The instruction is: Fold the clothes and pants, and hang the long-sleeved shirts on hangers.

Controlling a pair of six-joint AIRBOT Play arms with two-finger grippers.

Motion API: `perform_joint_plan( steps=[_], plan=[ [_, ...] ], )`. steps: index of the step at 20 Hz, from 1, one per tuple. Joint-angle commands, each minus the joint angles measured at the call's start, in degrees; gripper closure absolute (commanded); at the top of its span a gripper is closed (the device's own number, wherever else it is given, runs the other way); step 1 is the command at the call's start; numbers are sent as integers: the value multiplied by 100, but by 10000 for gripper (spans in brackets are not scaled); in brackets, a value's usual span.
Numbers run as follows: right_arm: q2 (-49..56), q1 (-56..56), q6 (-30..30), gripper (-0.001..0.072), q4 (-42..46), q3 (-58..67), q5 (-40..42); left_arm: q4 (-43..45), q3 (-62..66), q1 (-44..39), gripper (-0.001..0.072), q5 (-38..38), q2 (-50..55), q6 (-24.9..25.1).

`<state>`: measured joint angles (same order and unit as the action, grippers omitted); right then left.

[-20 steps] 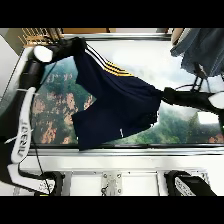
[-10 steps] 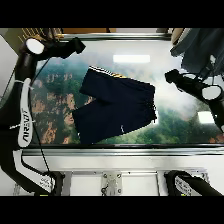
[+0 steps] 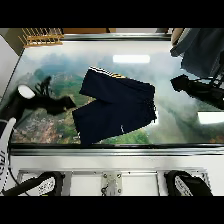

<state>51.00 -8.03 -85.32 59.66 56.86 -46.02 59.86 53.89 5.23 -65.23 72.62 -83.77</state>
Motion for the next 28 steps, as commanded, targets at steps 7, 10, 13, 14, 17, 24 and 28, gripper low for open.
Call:
perform_joint_plan(
  steps=[7, 10, 13, 14, 17, 24, 28],
  plan=[
    [-144, 4, -4, 110, -208, -31, -358, -164, -2732, -566, 25, 1049, -855, 42],
    [-144, 4, -7, 110, -210, -31, -361, -417, -2726, -896, 25, 1211, -855, 44],
    [-144, 4, -4, 110, -208, -31, -361, -761, -2723, -1222, 25, 1421, -852, 42],
    [-146, 4, -7, 110, -208, -31, -363, -754, -2723, -1364, 25, 1475, -852, 42],
    [-144, -7, -2, 109, -221, -31, -533, -752, -2723, -1517, 480, 1440, -857, 37],
    [-44, -754, -1134, 109, 640, -1034, -1353, -737, -2723, -612, 701, 1169, -1429, 46],
    [511, -776, -1578, 108, -125, -2428, -426, -743, -2723, -573, 701, 1237, -1818, 44]
  ],
)
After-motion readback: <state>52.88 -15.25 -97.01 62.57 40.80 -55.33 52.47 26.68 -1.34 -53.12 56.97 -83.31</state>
